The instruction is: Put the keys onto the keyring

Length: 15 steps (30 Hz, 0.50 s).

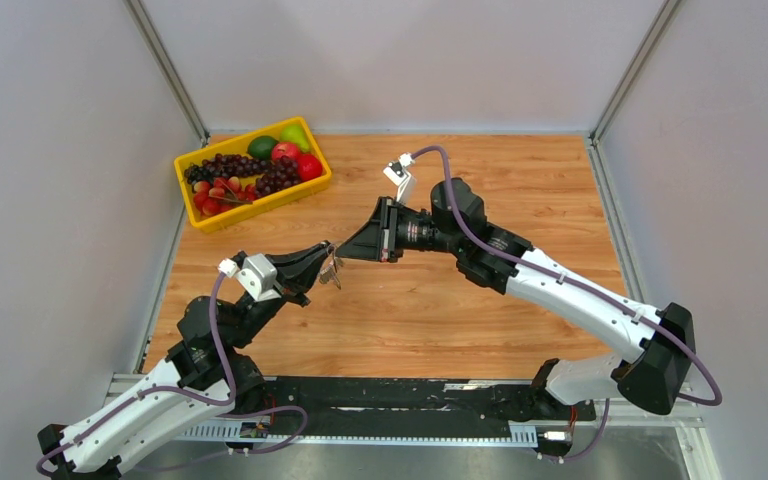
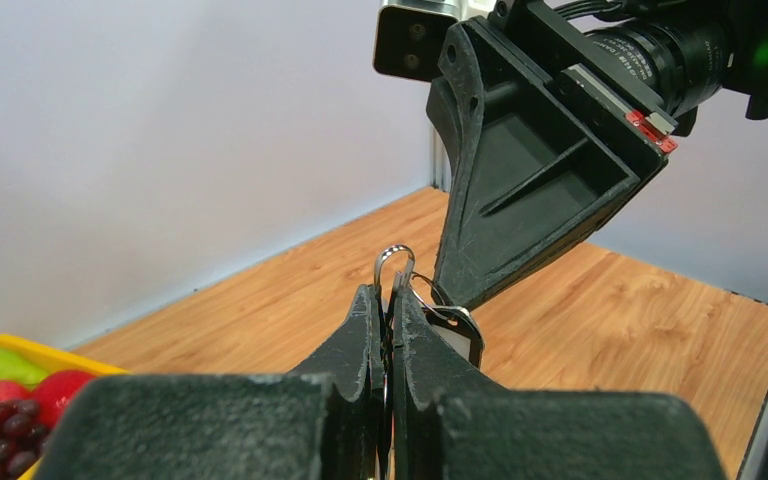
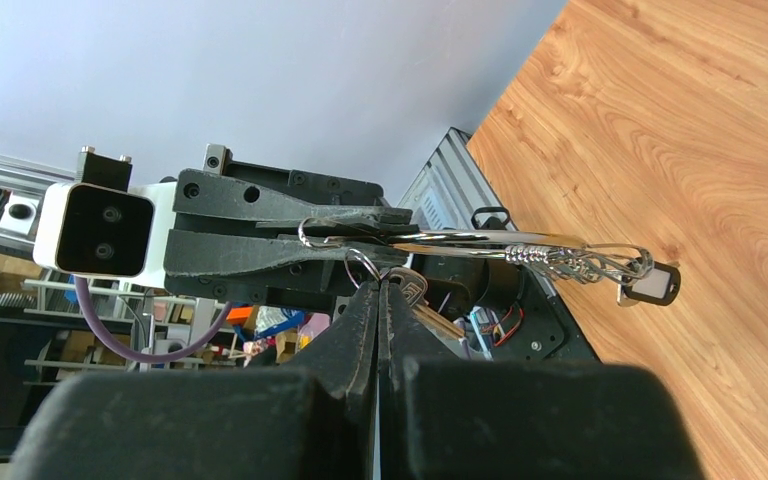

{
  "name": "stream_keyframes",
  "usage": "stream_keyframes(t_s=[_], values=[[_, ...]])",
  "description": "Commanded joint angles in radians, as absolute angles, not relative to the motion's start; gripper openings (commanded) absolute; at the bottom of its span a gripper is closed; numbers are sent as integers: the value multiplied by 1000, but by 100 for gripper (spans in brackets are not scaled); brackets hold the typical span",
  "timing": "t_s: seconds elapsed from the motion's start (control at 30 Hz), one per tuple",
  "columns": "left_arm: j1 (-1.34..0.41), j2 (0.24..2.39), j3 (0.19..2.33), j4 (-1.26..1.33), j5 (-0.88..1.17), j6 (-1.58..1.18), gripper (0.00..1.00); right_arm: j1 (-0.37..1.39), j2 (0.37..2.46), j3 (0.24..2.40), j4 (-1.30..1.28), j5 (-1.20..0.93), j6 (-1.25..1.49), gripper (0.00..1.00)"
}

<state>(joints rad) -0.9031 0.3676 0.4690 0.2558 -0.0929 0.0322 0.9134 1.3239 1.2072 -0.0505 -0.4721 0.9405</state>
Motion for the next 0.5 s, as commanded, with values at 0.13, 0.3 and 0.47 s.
stream_keyframes(t_s=[0.13, 0.3, 0.47], values=[[-905, 359, 471, 315, -93, 47, 0, 929, 1330, 1273, -35, -456, 940, 0], [-905, 358, 470, 314, -92, 45, 0, 931, 1332, 1276, -33, -451, 940, 0], [-905, 351, 469, 312, -91, 42, 1, 931, 1333, 1271, -34, -445, 939, 0]])
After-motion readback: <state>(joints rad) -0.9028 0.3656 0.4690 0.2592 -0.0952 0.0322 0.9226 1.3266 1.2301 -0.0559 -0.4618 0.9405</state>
